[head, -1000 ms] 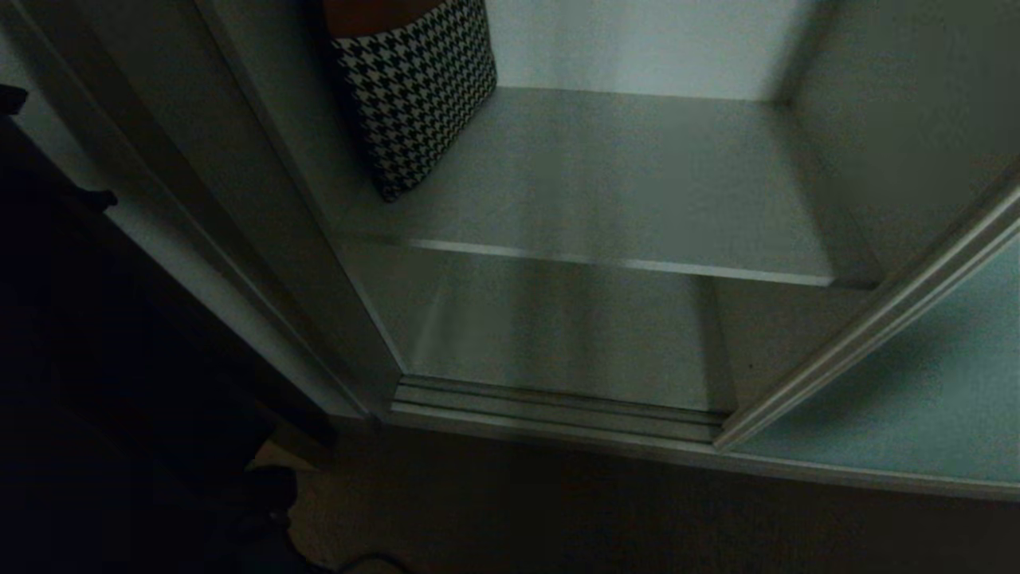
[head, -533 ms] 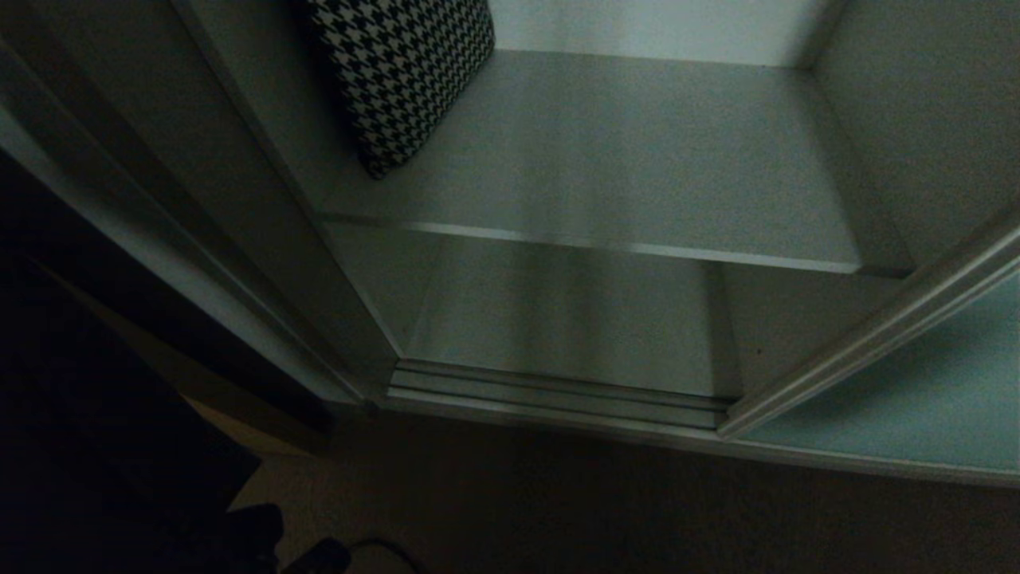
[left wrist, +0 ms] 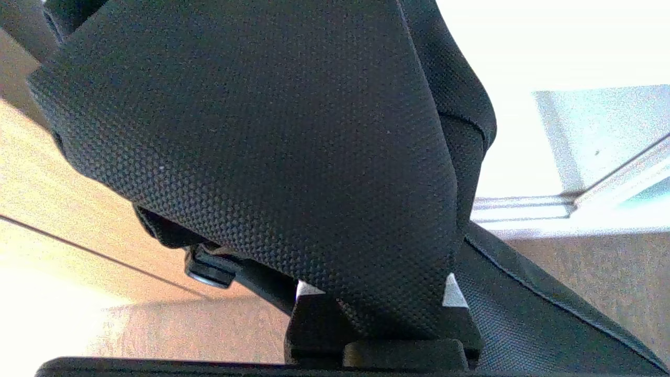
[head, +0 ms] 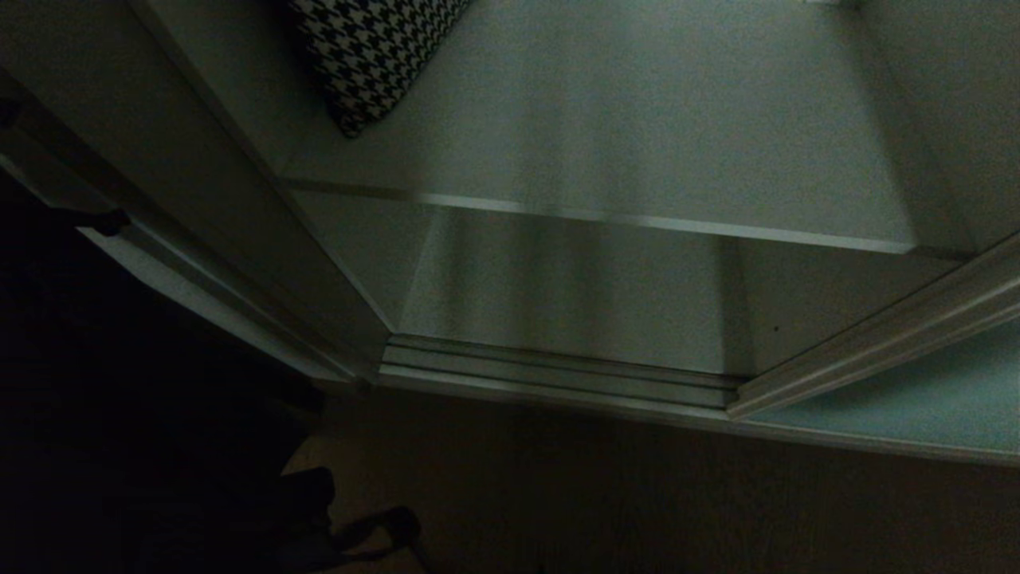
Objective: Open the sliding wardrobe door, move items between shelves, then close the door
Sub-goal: Place the bag on the lower shelf
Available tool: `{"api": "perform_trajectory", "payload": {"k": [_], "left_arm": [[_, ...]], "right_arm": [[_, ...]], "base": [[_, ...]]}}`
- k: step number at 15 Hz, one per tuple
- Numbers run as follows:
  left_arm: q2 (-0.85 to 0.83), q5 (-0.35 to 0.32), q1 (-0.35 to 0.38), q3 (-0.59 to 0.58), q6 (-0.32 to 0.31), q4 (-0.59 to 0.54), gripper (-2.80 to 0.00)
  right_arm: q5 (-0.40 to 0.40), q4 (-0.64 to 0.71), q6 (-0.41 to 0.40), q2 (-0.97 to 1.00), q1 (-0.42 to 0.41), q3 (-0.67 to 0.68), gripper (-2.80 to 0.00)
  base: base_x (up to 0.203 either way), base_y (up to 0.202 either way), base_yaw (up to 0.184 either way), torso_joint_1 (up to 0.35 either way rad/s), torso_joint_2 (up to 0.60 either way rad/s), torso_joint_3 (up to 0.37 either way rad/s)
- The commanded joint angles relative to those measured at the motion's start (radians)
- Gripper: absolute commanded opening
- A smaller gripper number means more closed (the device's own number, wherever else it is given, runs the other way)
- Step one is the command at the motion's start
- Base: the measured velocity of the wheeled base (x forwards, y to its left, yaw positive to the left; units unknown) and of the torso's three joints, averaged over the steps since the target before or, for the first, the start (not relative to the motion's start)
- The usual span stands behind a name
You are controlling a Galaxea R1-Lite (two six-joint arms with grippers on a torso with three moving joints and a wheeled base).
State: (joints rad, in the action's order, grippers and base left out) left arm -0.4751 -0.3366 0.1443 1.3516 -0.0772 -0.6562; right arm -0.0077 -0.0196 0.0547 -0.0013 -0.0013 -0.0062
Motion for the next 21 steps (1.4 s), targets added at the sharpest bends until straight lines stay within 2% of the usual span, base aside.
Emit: {"api": "perform_trajectory", "payload": {"k": [1,11,21], "left_arm": [[-0.005,-0.004,0.001,-0.009,-0.001,-0.006,-2.8],[-0.003,-0.027,0.006,-0.011,-0.004,-0.011,-2.8],[0.001,-0.028,0.006,-0.017,-0.006,-0.066,-2.8]], "right_arm": [[0.0,0.0,0.001,0.0,0.0,0.0,-2.8],[0.0,0.0,0.001,0.0,0.001,0.0,-2.8],[0.0,0.0,0.001,0.0,0.0,0.0,-2.8]], "base": [[0.0,0.0,0.0,0.002,0.0,-0.198],[0.0,0.0,0.0,0.003,0.0,-0.198],[0.0,0.0,0.0,0.003,0.0,-0.196]]}}
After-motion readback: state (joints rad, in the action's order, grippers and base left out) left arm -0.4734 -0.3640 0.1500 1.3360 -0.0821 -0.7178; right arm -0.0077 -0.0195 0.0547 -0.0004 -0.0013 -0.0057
